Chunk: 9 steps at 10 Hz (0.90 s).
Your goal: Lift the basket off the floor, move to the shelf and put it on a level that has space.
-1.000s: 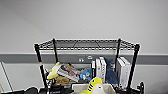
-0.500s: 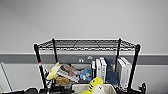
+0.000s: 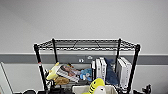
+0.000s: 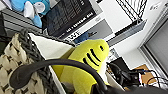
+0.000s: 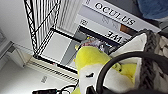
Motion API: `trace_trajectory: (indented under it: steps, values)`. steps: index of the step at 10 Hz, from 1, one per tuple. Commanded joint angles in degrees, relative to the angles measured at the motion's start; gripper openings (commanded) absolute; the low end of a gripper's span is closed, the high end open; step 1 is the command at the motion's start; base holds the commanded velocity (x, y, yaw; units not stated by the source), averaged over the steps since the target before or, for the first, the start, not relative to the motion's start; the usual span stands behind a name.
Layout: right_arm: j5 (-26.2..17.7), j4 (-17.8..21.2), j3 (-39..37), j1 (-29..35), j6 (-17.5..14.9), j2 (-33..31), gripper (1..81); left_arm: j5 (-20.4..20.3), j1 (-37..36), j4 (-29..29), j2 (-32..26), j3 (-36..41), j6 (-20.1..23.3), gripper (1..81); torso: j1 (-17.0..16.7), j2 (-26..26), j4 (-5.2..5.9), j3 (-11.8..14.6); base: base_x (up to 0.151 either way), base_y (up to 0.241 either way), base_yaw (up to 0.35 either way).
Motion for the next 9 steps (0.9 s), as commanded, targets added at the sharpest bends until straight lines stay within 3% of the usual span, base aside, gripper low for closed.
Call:
trace_trajectory:
  steps: [1, 4, 9]
  values:
    - [-0.5, -2.6, 5.5, 11.0, 0.9, -1.0, 1.0, -1.2, -10.7, 0.2, -1.6, 5.6, 0.8, 1.0, 0.0, 0.0, 0.0, 0.0, 0.0, 0.0, 0.0]
    - [-0.5, -1.8, 7.8, 14.5, 1.0, -2.7, 1.0, -1.2, -15.4, -0.5, -2.4, 7.3, 0.1, 1.0, 0.0, 0.0, 0.0, 0.0, 0.0, 0.0, 0.0]
    - [-1.7, -1.5, 9.7, 22.3, 6.8, -5.3, 1.0, -1.1, -23.0, -0.5, -3.9, 10.6, -5.8, 1.0, 0.0, 0.0, 0.0, 0.0, 0.0, 0.0, 0.0]
